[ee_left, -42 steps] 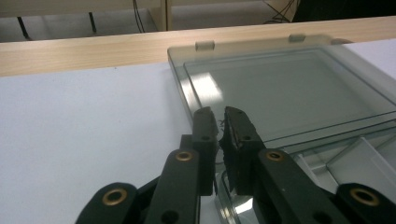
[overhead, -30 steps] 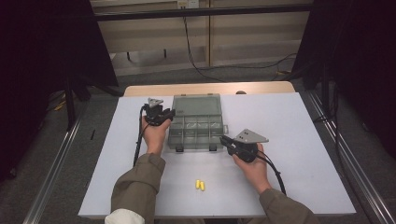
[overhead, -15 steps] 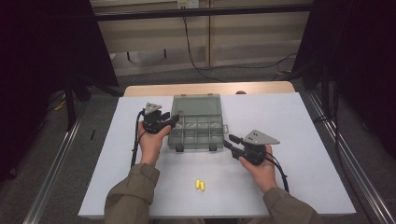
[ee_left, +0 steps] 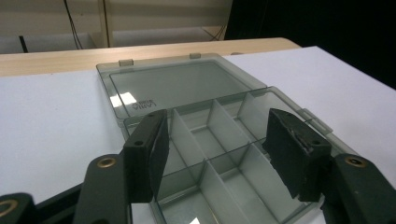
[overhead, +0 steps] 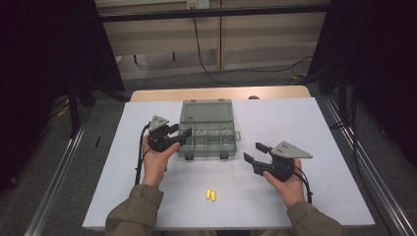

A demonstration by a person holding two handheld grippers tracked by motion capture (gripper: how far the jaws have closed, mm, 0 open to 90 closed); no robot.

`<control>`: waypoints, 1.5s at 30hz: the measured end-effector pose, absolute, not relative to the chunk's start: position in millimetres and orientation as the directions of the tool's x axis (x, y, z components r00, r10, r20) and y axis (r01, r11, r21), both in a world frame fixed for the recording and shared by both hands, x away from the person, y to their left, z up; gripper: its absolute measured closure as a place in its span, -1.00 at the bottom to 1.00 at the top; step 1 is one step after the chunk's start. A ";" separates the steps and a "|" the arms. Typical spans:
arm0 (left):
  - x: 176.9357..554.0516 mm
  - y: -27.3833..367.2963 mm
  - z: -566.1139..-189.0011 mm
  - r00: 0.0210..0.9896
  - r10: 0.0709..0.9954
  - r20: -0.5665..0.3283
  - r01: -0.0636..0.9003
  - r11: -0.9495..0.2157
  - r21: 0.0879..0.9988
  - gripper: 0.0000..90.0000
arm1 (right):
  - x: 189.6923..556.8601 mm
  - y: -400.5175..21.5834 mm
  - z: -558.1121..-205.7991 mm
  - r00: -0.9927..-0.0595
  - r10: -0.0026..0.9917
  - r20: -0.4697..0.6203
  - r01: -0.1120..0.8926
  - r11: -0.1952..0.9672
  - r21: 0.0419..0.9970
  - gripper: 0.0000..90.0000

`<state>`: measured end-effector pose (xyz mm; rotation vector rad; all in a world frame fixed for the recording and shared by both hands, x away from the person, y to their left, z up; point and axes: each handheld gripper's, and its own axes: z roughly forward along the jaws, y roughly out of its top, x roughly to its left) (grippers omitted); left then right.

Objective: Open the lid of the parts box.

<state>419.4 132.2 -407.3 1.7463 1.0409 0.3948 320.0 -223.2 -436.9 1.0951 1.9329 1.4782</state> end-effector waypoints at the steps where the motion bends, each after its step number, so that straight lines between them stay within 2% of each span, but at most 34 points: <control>1: 417.6 132.5 -407.5 0.576 0.791 -0.205 0.456 -0.103 0.884 -0.15 | 318.4 -225.7 -436.2 -0.569 0.816 0.100 0.309 0.100 0.946 -0.21; 14: 394.7 130.5 -408.0 0.627 0.758 -0.182 0.432 -0.144 0.890 -0.39 | 301.1 -254.5 -433.0 -0.534 0.838 0.108 0.300 0.069 0.951 -0.45; 26: 378.4 131.0 -412.3 0.645 0.738 -0.199 0.439 -0.144 0.887 -0.61 | 289.6 -263.9 -434.2 -0.540 0.836 0.102 0.292 0.072 0.954 -0.60; 45: 363.2 130.7 -421.8 0.676 0.713 -0.187 0.446 -0.193 0.874 -0.74 | 274.1 -282.3 -435.3 -0.515 0.853 0.090 0.268 0.060 0.961 -0.83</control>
